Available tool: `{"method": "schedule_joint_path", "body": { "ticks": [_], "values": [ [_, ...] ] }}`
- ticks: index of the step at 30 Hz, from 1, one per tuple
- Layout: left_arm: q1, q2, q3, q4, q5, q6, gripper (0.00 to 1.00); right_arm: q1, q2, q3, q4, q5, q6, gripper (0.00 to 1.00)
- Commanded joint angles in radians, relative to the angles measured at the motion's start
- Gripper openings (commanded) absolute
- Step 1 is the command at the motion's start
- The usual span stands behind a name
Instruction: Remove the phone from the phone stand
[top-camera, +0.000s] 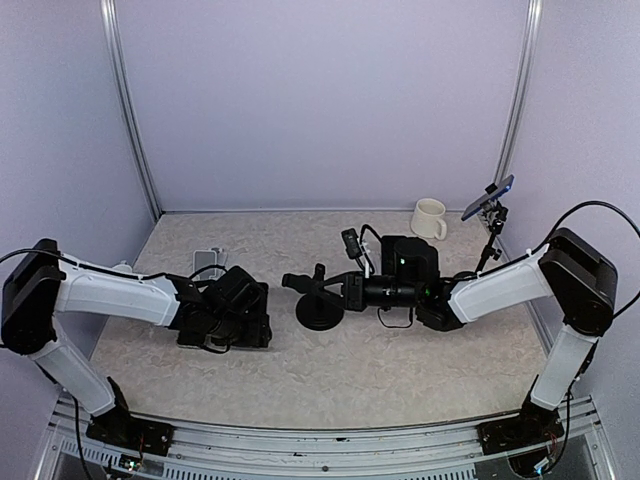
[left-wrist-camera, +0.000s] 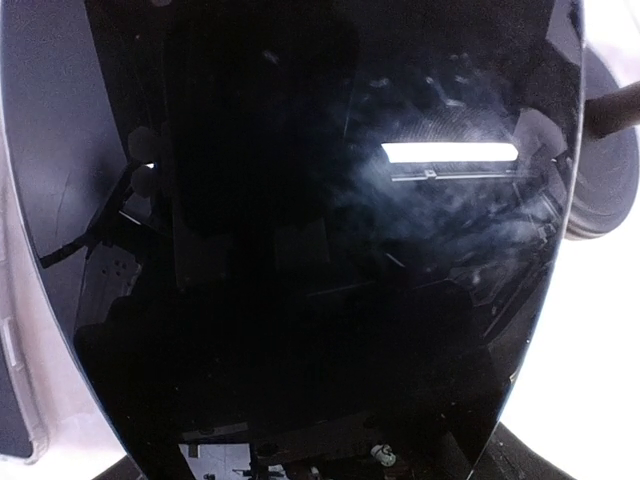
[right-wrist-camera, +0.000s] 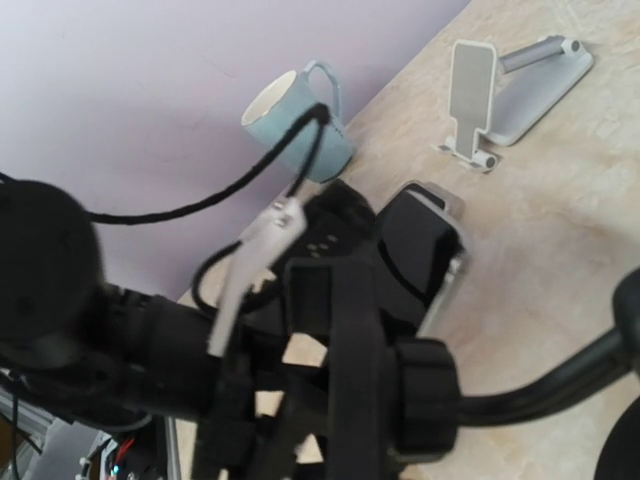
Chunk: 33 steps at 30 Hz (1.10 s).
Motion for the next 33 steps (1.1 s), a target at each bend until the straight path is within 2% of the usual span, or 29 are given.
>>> {"method": "schedule_joint_path", "body": {
  "ticks": [1,9,16,25,33],
  "values": [
    [0.017,0.057,0.051,0.014,0.008,0.002,0.36,-0.021,-0.016,-0.015,-0.024,0.026,-0.013,0.0],
    [0.016,0.123,0.055,-0.013,-0.009,0.001,0.45,-0.026,-0.005,-0.015,-0.011,0.018,-0.007,0.0],
    [0.009,0.134,0.06,-0.032,-0.018,-0.001,0.65,-0.03,0.0,-0.011,-0.015,0.013,-0.008,0.0],
    [-0.022,0.122,0.058,-0.055,-0.033,-0.016,0.85,-0.031,0.005,-0.012,-0.009,0.01,-0.005,0.0],
    [-0.029,0.092,0.058,-0.045,-0.053,-0.007,0.99,-0.032,0.005,-0.009,-0.009,0.005,-0.005,0.0]
  ]
}}
